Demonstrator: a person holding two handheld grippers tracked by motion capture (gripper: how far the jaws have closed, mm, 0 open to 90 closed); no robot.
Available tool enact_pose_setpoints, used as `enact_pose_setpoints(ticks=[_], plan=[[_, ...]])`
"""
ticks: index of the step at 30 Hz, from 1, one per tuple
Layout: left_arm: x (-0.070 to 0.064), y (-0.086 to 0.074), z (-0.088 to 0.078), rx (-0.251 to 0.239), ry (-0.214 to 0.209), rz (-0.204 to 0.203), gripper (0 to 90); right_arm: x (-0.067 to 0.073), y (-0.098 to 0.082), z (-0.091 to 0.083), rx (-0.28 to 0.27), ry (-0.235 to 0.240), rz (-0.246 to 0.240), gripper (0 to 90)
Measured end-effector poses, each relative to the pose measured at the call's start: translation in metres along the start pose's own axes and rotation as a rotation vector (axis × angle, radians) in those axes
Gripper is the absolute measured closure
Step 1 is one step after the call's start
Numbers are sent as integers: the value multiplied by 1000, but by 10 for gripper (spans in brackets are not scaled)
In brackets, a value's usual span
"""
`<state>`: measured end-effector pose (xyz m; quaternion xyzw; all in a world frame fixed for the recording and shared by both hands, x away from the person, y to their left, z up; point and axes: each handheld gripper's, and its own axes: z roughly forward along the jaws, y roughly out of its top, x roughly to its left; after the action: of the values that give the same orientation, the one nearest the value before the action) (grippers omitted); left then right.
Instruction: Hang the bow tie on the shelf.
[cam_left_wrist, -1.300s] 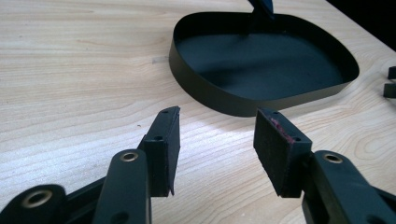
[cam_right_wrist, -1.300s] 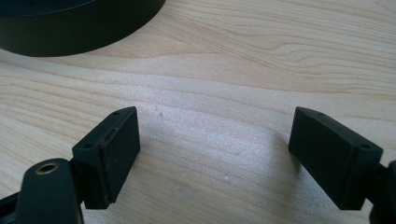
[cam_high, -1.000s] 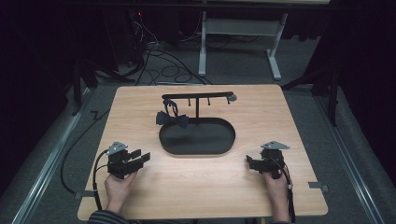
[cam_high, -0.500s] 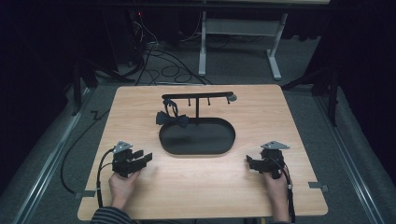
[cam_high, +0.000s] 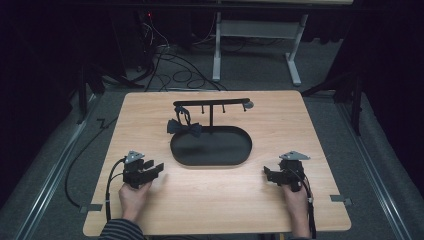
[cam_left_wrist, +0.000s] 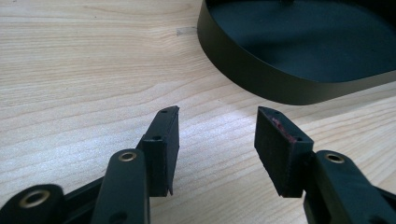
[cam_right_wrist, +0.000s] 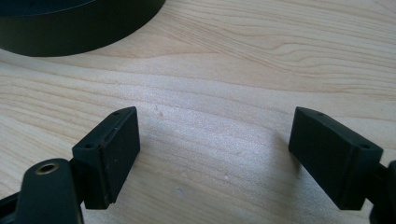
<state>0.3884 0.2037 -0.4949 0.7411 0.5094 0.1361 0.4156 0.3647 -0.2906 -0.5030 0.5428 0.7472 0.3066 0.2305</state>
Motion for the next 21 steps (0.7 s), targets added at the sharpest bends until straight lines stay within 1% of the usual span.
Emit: enact_pose_setpoints(ticks=[2,6,13,17,21], plan=[[-1,-1,2,0,6,3,504,0,0,0,0,0,0,176],[-1,-2,5,10,22,26,501,0,0,0,0,0,0,176],[-1,-3,9,8,41,31,499,0,0,0,0,0,0,175],[-1,-5,11,18,52,45,498,0,0,0,0,0,0,176],[-1,-5,12,15,59,51,496,0,0,0,0,0,0,176]])
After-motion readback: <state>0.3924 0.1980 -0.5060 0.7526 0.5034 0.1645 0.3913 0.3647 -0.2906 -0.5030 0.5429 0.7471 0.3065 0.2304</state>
